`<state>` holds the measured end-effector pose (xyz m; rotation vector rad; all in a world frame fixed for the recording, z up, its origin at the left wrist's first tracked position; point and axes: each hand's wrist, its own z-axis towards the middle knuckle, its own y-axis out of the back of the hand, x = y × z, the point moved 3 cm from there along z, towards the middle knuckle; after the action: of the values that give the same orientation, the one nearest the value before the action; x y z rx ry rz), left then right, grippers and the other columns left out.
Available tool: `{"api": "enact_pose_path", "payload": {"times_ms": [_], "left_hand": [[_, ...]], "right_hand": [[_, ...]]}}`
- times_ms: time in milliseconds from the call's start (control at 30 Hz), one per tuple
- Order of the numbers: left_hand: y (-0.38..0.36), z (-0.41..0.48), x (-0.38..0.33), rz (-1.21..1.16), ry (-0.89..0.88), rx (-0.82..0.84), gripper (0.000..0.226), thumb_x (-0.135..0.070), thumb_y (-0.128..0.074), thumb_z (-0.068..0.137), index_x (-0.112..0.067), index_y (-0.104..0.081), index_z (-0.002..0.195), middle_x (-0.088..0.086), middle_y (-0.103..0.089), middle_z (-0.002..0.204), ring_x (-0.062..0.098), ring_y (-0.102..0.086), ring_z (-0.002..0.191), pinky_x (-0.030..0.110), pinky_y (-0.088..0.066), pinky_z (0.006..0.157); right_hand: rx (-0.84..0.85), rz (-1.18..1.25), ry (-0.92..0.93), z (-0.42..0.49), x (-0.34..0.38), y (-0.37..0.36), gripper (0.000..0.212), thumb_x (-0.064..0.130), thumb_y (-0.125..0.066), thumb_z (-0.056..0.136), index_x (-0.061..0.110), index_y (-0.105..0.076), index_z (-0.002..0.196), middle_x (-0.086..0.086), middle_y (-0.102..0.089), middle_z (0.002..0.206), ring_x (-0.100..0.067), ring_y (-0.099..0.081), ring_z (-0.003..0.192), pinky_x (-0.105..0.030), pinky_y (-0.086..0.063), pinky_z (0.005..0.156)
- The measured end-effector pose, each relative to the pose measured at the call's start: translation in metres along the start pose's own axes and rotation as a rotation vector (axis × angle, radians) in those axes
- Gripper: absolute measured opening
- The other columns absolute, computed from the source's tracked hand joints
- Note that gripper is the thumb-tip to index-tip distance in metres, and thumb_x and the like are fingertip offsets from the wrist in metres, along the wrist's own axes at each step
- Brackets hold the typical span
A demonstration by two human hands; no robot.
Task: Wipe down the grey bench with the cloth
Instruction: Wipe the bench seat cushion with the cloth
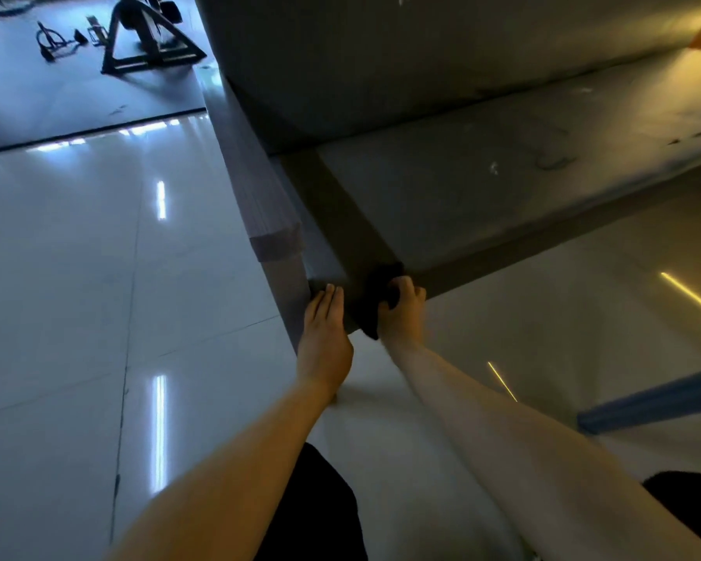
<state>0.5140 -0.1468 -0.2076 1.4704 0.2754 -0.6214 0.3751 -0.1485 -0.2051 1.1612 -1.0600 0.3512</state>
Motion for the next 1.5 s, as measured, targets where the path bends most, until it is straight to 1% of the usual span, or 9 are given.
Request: {"api": "enact_pose_path", "payload": {"times_ms": [233,333,500,667,767,900,1167,1367,1500], "left_hand": [[0.012,0.001,0.008,-0.163,0.039,0.056,0.045,-0.026,-0.027,0.111,-0.017,-0.040,0.153,0.001,-0.036,0.161,0.016,-0.024,0.152,0.037,-0.021,0.125],[0.017,-0.001,0.004,-0.171,0.065,0.024,0.043,-0.028,-0.030,0.110,-0.017,-0.044,0.149,0.004,-0.044,0.155,0.019,-0.032,0.147,0.041,-0.030,0.121],[0.008,0.011,-0.014,-0.024,-0.127,-0.036,0.045,-0.033,-0.029,0.108,-0.015,-0.051,0.144,0.007,-0.053,0.146,0.026,-0.040,0.140,0.047,-0.037,0.116],[-0.032,0.044,-0.074,-0.043,-0.255,0.079,0.050,-0.032,-0.024,0.109,-0.015,-0.037,0.154,0.007,-0.035,0.161,0.023,-0.023,0.152,0.044,-0.026,0.123],[-0.051,0.068,-0.098,-0.095,-0.251,0.126,0.047,-0.025,-0.029,0.110,-0.018,-0.032,0.157,0.006,-0.028,0.164,0.022,-0.017,0.154,0.043,-0.022,0.125],[-0.068,0.091,-0.102,-0.087,-0.207,0.120,0.050,-0.028,-0.035,0.109,-0.022,-0.028,0.158,0.005,-0.026,0.165,0.025,-0.016,0.153,0.048,-0.023,0.124],[-0.090,0.095,-0.110,0.255,-0.188,0.081,0.055,-0.038,-0.039,0.106,-0.041,-0.022,0.158,0.003,-0.020,0.164,0.027,-0.015,0.147,0.050,-0.022,0.115],[-0.081,0.098,-0.116,0.253,-0.141,0.153,0.059,-0.043,-0.050,0.098,-0.039,-0.026,0.152,0.004,-0.017,0.160,0.031,-0.011,0.146,0.053,-0.022,0.115],[-0.075,0.113,-0.127,0.290,-0.141,0.167,0.054,-0.036,-0.054,0.094,-0.033,-0.031,0.142,0.007,-0.022,0.149,0.035,-0.019,0.138,0.057,-0.026,0.109]], "right_hand": [[0.136,0.075,0.203,-0.045,0.007,-0.044,0.018,0.016,-0.050,0.103,0.002,-0.057,0.113,-0.014,-0.059,0.103,-0.008,-0.062,0.080,-0.016,-0.051,0.068],[0.166,0.101,0.370,-0.046,0.011,-0.037,0.016,0.020,-0.049,0.104,0.018,-0.064,0.111,-0.016,-0.060,0.113,0.001,-0.060,0.083,-0.015,-0.049,0.080],[-0.071,-0.210,0.437,-0.010,-0.010,-0.012,0.012,0.020,-0.064,0.091,0.030,-0.060,0.089,-0.002,-0.055,0.103,-0.021,-0.058,0.088,-0.037,-0.053,0.073],[-0.046,-0.311,0.434,0.036,-0.037,0.025,0.013,0.023,-0.059,0.098,0.022,-0.066,0.109,-0.002,-0.057,0.111,-0.022,-0.057,0.102,-0.037,-0.049,0.087],[0.012,-0.282,0.355,0.050,-0.050,0.031,0.032,0.018,-0.055,0.102,0.015,-0.061,0.133,-0.013,-0.056,0.138,-0.028,-0.049,0.132,-0.043,-0.039,0.112],[-0.139,-0.081,0.168,0.074,-0.069,0.060,0.017,0.006,-0.060,0.093,0.021,-0.058,0.085,0.001,-0.052,0.102,-0.014,-0.050,0.089,-0.025,-0.045,0.074],[-0.268,0.068,-0.192,0.132,-0.100,0.127,0.020,0.003,-0.060,0.093,0.015,-0.059,0.109,0.000,-0.044,0.113,-0.021,-0.049,0.101,-0.028,-0.038,0.084],[-0.149,0.026,0.340,0.082,-0.062,0.076,0.018,0.000,-0.064,0.085,0.016,-0.059,0.092,0.001,-0.050,0.099,-0.014,-0.049,0.082,-0.019,-0.040,0.067],[-0.121,0.017,0.392,0.094,-0.067,0.081,0.015,0.002,-0.065,0.091,0.010,-0.066,0.103,-0.007,-0.055,0.104,-0.021,-0.054,0.084,-0.025,-0.043,0.070]]}}
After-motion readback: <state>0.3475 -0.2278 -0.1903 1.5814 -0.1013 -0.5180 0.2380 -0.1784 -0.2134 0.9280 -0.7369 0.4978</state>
